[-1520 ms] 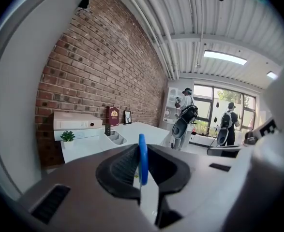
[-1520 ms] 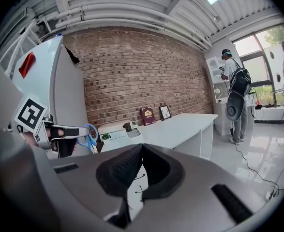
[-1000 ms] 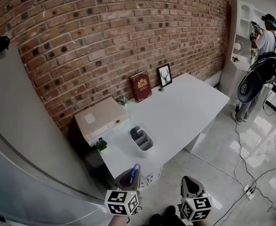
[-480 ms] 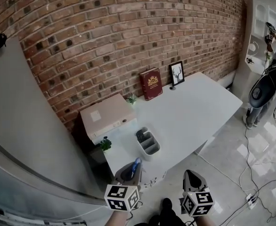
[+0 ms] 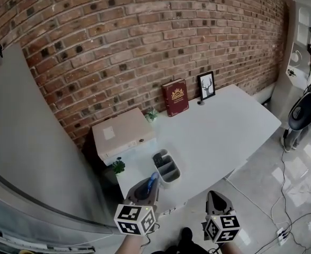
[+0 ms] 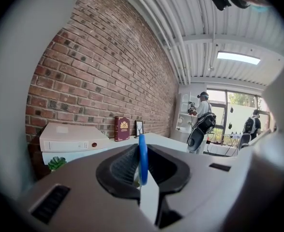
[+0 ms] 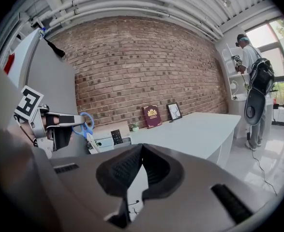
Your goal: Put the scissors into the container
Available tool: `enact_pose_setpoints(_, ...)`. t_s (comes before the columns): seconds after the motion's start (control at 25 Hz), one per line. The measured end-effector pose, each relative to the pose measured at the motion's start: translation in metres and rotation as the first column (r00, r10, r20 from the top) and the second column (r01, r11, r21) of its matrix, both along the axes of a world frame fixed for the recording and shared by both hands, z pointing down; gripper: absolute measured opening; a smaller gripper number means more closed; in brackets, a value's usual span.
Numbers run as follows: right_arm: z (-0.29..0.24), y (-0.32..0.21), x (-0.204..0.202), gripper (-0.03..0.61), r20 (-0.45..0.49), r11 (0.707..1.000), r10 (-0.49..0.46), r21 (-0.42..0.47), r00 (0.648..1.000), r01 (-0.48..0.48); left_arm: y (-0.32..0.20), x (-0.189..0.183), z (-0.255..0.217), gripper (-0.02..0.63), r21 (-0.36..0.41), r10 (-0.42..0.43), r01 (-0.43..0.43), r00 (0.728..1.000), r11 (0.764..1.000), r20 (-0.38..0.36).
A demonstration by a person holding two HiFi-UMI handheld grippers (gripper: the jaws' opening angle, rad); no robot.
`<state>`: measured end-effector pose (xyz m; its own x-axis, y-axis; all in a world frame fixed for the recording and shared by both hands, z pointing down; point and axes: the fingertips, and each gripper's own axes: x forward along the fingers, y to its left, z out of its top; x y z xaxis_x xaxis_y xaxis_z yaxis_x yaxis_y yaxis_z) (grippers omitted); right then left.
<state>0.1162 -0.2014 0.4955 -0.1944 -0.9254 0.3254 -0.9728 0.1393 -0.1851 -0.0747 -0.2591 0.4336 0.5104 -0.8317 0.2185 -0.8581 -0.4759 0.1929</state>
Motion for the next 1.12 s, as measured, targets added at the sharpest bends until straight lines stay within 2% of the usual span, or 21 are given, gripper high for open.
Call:
enact_pose_setpoints(0.52, 0.007, -0.029, 0.024, 0.000, 0.021, 1.000, -0.020, -0.023, 1.000, 0.020, -0.043, 0.025, -0.019, 0.044, 0.039, -0.013, 0.012, 1.000, 0.999, 0.026)
enact_pose_setpoints(1.12, 0.020, -0.047, 0.030, 0.000, 0.016, 0.998, -0.034, -0.053, 0.999, 0.035, -0.072, 0.042, 0.021, 0.043, -0.024, -0.010, 0.012, 0.998, 1.000, 0.059)
